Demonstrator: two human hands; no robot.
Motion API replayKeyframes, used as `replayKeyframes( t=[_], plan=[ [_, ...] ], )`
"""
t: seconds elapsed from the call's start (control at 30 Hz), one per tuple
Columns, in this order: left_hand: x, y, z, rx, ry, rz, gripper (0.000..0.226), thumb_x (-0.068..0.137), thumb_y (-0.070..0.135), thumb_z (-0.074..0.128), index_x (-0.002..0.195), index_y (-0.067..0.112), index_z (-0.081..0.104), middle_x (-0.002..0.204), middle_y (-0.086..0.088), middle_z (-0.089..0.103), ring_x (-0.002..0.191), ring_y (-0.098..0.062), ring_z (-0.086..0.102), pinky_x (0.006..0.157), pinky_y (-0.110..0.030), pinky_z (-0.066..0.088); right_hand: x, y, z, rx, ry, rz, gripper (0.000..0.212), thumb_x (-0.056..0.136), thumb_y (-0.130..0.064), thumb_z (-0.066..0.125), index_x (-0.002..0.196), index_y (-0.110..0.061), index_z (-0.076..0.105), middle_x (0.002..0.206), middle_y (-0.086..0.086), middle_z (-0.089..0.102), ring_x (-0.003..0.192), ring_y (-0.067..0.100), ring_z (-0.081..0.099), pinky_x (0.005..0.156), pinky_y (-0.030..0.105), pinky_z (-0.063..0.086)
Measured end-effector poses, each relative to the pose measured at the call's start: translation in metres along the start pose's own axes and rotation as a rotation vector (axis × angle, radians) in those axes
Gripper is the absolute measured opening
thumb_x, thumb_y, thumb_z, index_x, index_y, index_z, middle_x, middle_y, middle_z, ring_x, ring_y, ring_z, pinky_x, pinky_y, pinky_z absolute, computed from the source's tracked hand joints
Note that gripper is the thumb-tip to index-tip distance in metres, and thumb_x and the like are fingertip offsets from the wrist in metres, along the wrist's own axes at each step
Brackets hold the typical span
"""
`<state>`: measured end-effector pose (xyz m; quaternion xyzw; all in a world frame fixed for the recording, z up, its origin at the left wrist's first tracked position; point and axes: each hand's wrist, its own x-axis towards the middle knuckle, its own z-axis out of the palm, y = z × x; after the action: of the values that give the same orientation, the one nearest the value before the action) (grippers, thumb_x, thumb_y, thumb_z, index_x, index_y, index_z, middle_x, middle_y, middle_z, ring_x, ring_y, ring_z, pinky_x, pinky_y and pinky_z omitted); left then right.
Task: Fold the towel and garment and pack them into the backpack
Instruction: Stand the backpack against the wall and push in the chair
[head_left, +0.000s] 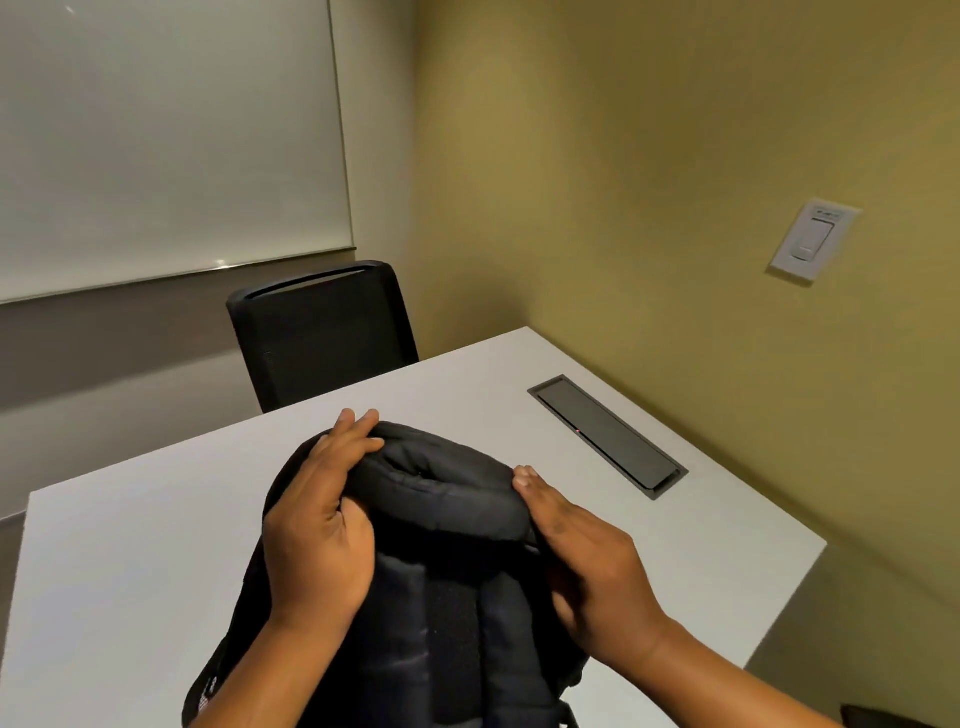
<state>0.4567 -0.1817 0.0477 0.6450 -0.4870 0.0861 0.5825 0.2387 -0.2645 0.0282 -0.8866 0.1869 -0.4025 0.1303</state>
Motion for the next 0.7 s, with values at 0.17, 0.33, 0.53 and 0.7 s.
replayKeyframes(
  t=[0.17, 0.33, 0.53, 0.7],
  plan=[
    [0.028, 0.018, 0.014, -0.071, -0.038, -0.003, 0.058, 0.07, -0.01, 0.038, 0.111, 0.015, 0.07, 0.126, 0.007, 0.064, 0.123, -0.002, 0.055, 0.108, -0.014, 0.034, 0.001, 0.009, -0.016, 0.011, 0.044, 0.09, 0.064, 0.084, 0.002, 0.053, 0.146, -0.01, 0.04, 0.147, 0.005, 0.05, 0.132, 0.015, 0.052, 0.105, 0.033, 0.047],
    [0.062, 0.046, 0.058, -0.11, -0.084, -0.012, 0.061, 0.073, -0.022, 0.047, 0.112, 0.018, 0.072, 0.117, 0.011, 0.068, 0.113, 0.004, 0.059, 0.102, -0.01, 0.038, 0.005, 0.043, -0.054, -0.042, 0.067, 0.182, 0.08, 0.071, 0.01, 0.059, 0.146, -0.013, 0.043, 0.135, -0.003, 0.061, 0.11, 0.01, 0.065, 0.094, 0.018, 0.048],
    [0.095, 0.09, 0.134, -0.173, -0.15, 0.041, 0.056, 0.073, -0.019, 0.048, 0.112, 0.014, 0.072, 0.111, 0.008, 0.07, 0.108, 0.002, 0.061, 0.096, -0.01, 0.043, 0.014, 0.099, -0.113, -0.136, 0.141, 0.193, 0.08, 0.071, 0.011, 0.062, 0.145, -0.011, 0.044, 0.131, 0.0, 0.064, 0.108, 0.009, 0.064, 0.095, 0.017, 0.048],
    [0.117, 0.129, 0.214, -0.254, -0.254, 0.047, 0.056, 0.075, -0.015, 0.046, 0.112, 0.017, 0.072, 0.109, 0.01, 0.071, 0.105, 0.002, 0.063, 0.099, -0.018, 0.046, 0.015, 0.155, -0.175, -0.247, 0.236, 0.172, 0.07, 0.071, 0.011, 0.059, 0.139, -0.003, 0.049, 0.134, -0.001, 0.057, 0.122, 0.006, 0.056, 0.105, 0.019, 0.043]
  ],
)
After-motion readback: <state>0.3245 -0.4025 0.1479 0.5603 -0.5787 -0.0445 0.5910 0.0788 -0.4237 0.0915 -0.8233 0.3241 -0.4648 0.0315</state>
